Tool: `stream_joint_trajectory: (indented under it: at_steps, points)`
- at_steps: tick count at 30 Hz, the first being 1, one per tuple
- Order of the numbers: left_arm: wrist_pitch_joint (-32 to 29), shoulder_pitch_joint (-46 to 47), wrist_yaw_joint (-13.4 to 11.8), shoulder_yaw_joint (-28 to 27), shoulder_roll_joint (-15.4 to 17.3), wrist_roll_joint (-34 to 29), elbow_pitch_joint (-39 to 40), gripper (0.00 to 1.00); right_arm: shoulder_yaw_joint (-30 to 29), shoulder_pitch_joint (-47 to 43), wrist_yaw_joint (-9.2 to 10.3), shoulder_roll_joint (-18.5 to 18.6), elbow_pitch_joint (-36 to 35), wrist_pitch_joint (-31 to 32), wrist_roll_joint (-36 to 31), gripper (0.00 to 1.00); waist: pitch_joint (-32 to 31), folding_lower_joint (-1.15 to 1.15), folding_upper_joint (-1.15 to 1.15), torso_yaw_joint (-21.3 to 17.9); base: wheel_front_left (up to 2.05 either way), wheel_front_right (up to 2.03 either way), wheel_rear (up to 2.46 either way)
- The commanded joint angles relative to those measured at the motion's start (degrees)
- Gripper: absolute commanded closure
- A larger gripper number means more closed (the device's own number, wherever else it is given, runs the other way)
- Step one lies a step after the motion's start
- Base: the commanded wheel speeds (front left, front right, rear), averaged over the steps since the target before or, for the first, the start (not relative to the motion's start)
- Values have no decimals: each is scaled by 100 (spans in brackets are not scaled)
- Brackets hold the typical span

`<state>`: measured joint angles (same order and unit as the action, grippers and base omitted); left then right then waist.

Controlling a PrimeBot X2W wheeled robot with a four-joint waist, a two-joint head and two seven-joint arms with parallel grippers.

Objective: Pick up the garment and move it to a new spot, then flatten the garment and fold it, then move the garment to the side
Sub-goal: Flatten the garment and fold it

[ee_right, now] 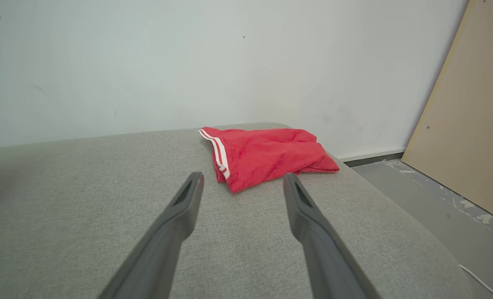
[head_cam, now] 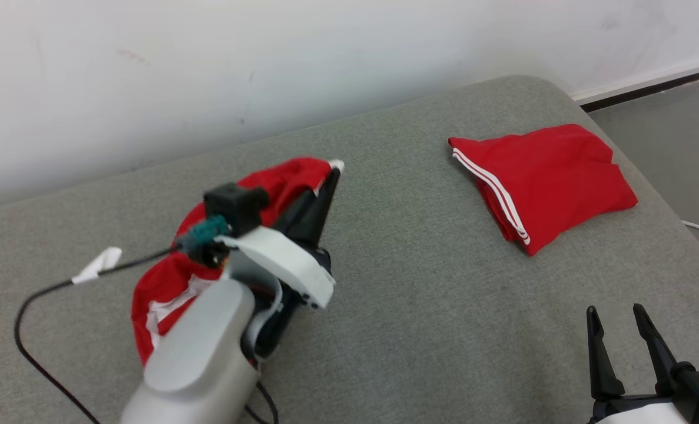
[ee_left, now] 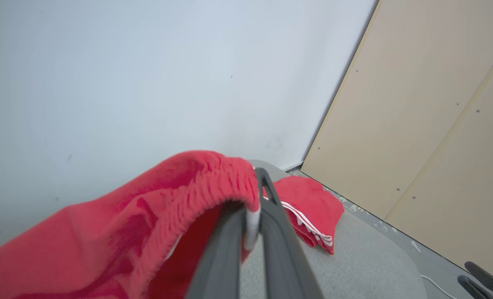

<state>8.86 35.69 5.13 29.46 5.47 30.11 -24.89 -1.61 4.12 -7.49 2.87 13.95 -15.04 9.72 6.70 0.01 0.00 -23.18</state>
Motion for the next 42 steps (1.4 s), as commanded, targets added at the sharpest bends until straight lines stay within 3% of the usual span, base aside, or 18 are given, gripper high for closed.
stream_joint_trajectory:
  at_steps: [1, 8, 15, 21, 31, 34, 42]
  points:
    - [-111, 292, 57, -109, 129, 110, 74, 100, 12, 52, 1, 8, 14, -15, 44, 0, -16, -1, 0, -59, 0, 0, 0]
    - [-353, 1257, 146, -496, 418, 486, 38, 100, 24, 27, 1, 7, 59, -15, 110, 0, -30, -1, 0, -225, 0, 0, 0]
    - [-259, 1475, 209, -366, 281, 685, 189, 100, -50, -34, 1, 7, 24, -15, 147, 0, -25, -1, 0, -214, 0, 0, 0]
    - [-361, 384, 231, 92, 355, 984, 719, 100, -214, -173, 1, 9, 17, -15, 114, 0, -108, -1, 0, 72, 0, 0, 0]
    - [-743, -2471, 91, 659, 1247, 1364, 1947, 100, -450, -493, 1, 11, 13, -15, -108, 0, -343, -1, 0, 958, 0, 0, 0]
    - [-742, -3020, 15, 677, 1428, 1517, 1978, 100, -439, -511, 1, 38, 41, -15, -141, 0, -380, -1, 0, 1172, 0, 0, 0]
    - [-595, -3573, -10, 633, 1485, 1756, 1442, 100, -392, -556, 1, 106, 107, -15, -153, 0, -459, -1, 0, 1520, 0, 0, 0]
